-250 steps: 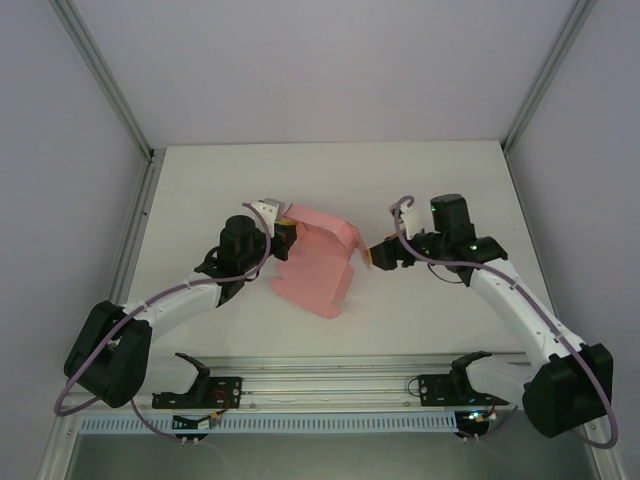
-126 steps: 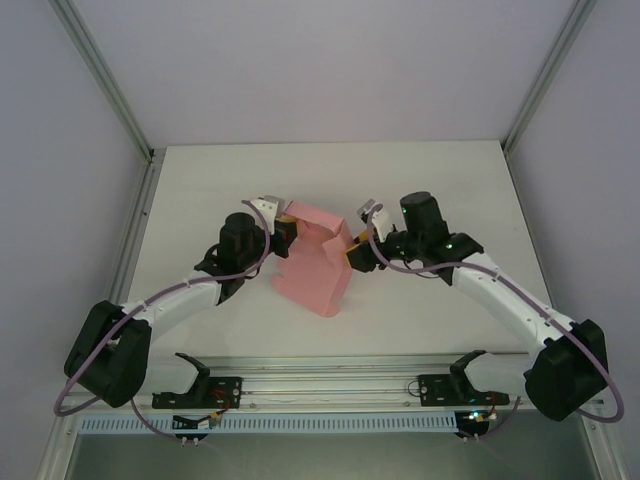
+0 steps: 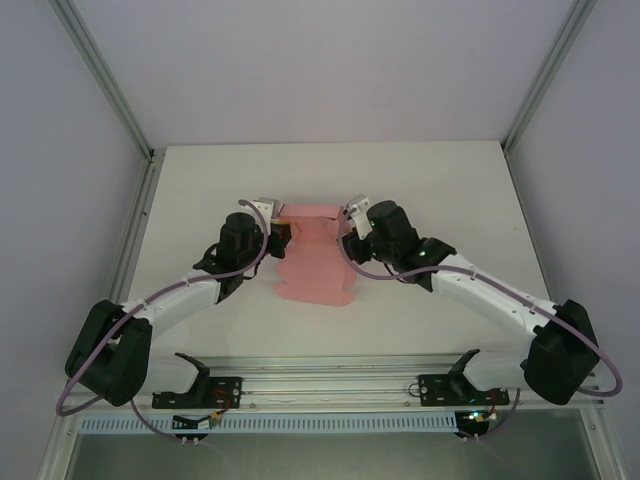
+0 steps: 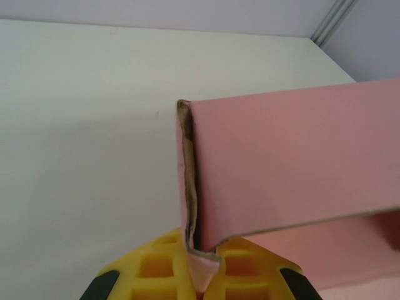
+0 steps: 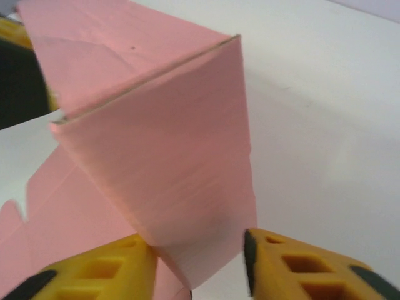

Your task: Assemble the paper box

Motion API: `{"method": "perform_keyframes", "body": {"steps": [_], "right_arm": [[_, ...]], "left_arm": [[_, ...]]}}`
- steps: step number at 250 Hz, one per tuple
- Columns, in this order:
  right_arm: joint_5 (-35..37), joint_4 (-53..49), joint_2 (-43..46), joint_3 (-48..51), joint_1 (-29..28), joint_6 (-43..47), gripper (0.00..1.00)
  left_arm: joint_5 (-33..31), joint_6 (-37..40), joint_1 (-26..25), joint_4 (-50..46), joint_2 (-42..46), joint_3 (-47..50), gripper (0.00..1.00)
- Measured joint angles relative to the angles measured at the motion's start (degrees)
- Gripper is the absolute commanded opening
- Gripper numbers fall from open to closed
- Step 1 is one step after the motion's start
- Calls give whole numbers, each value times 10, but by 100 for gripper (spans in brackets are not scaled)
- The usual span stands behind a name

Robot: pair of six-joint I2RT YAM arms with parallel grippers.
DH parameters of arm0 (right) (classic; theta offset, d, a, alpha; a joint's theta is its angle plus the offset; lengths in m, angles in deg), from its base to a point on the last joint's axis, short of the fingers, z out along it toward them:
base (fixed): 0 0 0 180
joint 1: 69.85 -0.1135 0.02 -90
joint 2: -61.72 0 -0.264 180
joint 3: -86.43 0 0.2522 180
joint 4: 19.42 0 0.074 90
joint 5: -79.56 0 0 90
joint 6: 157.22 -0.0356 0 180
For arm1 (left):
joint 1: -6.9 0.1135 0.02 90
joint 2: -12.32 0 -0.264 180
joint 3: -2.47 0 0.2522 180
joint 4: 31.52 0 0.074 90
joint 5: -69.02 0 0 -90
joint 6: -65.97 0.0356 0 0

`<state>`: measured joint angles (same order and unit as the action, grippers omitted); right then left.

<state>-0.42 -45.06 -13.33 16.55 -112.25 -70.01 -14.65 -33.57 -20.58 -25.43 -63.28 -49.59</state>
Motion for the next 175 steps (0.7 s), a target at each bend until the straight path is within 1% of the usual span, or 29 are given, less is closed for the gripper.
{"method": "perform_keyframes", "body": {"steps": [11, 22, 42, 59, 76, 102, 121, 153, 175], "right_arm": [[27, 3, -11, -4, -9, -5, 26], [57, 7, -24, -11, -19, -10, 22], [113, 8, -48, -22, -32, -16, 18], [164, 11, -67, -32, -42, -29, 10], [217, 20, -82, -40, -46, -47, 0], [280, 33, -102, -50, -52, -69, 0], [313, 37, -121, -64, -59, -78, 0], [345, 35, -151, -98, -68, -102, 0], [374, 9, -173, -133, -70, -133, 0]], "left_arm": [[-7, -1, -3, -6, 0, 0, 0], [-19, -3, -9, -18, 0, -2, 0], [-61, -26, -24, -61, 0, -18, 0], [-101, -52, -44, -102, 3, -39, 0], [-136, -82, -66, -141, 13, -55, 0], [-187, -127, -104, -204, 31, -80, 0], [-229, -167, -125, -263, 32, -111, 0], [-285, -253, -142, -399, 13, -195, 0], [-306, -307, -150, -471, -13, -253, 0]]}}
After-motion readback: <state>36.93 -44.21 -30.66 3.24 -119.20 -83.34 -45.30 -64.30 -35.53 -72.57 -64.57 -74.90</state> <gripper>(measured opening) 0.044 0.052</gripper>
